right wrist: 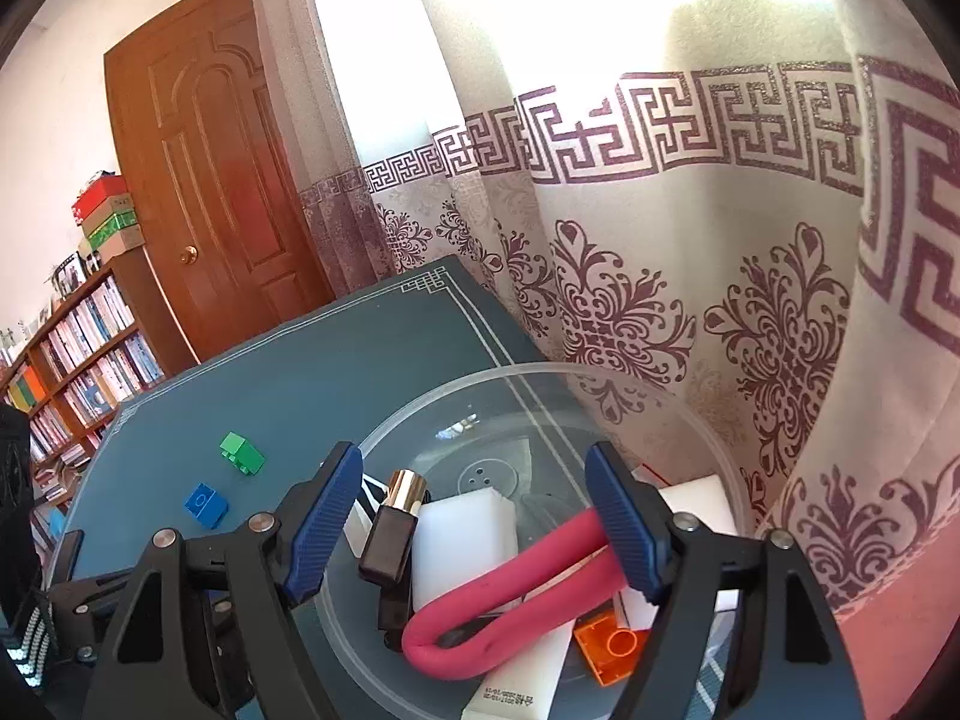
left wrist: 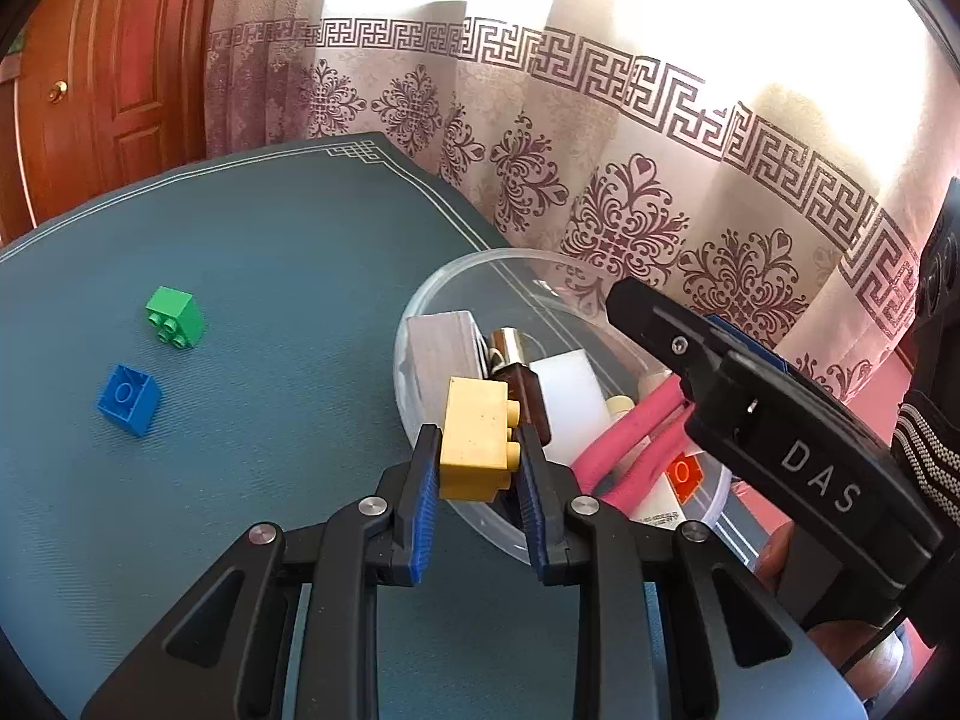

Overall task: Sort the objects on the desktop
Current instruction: 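Release the bottle in the bowl with the right gripper while the left gripper lowers the yellow brick there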

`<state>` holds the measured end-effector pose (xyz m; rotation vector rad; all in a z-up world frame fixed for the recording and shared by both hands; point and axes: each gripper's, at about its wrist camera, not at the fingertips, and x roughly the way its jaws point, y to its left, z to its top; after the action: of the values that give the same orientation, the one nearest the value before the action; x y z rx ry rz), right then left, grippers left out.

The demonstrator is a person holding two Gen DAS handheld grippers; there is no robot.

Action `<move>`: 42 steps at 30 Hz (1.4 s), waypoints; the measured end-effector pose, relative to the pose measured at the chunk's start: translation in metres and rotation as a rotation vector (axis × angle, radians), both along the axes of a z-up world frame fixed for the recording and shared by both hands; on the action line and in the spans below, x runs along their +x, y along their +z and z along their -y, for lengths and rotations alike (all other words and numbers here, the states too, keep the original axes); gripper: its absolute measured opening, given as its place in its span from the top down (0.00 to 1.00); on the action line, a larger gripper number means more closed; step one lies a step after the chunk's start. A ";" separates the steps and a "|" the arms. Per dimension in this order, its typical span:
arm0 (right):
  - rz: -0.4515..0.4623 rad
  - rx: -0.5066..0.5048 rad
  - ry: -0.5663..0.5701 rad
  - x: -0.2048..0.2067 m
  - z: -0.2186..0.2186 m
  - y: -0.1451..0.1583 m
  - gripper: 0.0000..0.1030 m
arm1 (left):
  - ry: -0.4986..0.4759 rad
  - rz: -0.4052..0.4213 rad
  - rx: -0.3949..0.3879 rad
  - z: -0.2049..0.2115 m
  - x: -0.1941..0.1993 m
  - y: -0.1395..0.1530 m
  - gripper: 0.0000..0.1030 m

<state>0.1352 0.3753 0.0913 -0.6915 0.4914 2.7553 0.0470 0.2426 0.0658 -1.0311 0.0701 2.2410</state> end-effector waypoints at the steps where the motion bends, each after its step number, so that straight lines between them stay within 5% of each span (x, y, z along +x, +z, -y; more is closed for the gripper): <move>1: -0.005 -0.006 -0.008 0.000 -0.002 0.001 0.22 | -0.010 0.009 0.005 -0.003 0.000 -0.001 0.74; 23: -0.039 -0.049 -0.078 0.010 -0.021 0.010 0.22 | -0.117 -0.007 0.077 -0.032 -0.001 -0.015 0.73; 26: -0.043 -0.056 -0.083 0.012 -0.022 0.011 0.19 | -0.126 0.014 0.066 -0.033 -0.002 -0.017 0.58; 28: -0.047 -0.064 -0.088 0.013 -0.022 0.011 0.16 | -0.111 0.029 0.048 -0.033 -0.003 -0.018 0.34; 42: -0.086 -0.082 -0.103 0.019 -0.021 0.013 0.01 | -0.048 -0.091 -0.035 -0.013 0.010 -0.003 0.34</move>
<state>0.1537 0.3959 0.1044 -0.5512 0.6424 2.6893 0.0571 0.2556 0.0625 -0.9351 0.1722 2.2492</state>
